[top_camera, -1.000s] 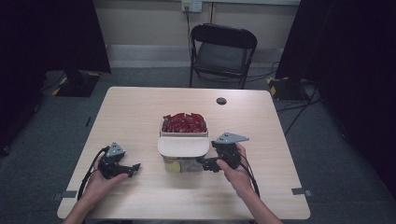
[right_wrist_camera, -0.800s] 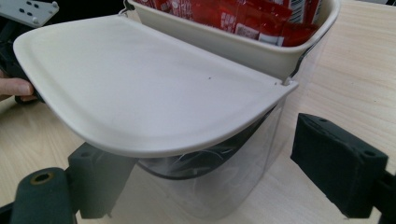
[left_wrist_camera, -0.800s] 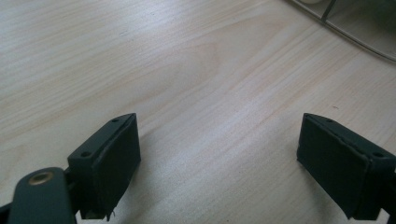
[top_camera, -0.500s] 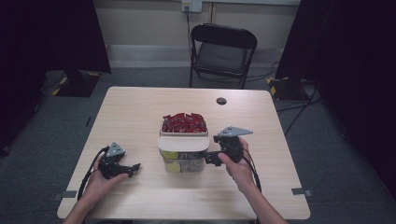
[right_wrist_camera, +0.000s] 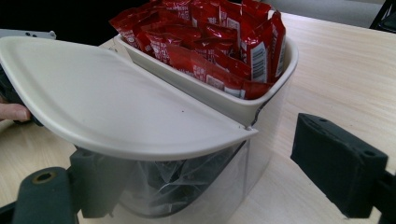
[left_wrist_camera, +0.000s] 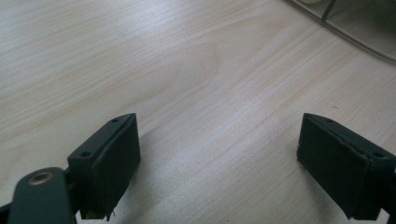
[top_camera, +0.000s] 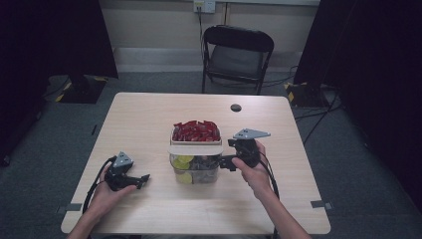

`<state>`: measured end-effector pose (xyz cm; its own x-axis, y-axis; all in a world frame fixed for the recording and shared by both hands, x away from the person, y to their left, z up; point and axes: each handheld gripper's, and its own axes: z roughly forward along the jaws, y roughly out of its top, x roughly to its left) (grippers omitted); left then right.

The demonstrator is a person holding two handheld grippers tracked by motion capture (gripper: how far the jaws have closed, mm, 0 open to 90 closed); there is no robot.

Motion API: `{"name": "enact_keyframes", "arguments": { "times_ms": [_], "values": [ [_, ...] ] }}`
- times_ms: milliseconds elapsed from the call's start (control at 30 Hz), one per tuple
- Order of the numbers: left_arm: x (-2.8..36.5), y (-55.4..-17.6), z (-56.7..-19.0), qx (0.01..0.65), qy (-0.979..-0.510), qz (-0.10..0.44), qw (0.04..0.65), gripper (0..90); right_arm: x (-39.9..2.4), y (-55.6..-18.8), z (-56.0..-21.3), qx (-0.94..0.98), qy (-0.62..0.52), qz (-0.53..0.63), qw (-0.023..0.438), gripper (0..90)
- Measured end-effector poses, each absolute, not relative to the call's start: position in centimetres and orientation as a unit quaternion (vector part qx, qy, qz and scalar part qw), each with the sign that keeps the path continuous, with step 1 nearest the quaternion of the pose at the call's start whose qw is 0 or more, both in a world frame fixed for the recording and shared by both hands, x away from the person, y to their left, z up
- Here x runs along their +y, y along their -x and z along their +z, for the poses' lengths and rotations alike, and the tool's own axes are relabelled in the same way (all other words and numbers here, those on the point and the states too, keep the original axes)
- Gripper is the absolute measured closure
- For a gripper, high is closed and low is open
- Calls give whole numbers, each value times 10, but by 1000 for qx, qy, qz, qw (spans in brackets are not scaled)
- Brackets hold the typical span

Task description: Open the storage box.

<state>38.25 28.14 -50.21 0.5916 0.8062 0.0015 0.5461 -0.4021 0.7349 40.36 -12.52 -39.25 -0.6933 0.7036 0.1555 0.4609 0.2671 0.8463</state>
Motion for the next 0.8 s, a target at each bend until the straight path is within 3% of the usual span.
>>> {"name": "enact_keyframes", "arguments": {
  "times_ms": [800],
  "values": [
    [281, -384, -502, 412, -818, 177, 360, 124, -122, -417, -383, 774, -370, 498, 126, 143]
  ]
}}
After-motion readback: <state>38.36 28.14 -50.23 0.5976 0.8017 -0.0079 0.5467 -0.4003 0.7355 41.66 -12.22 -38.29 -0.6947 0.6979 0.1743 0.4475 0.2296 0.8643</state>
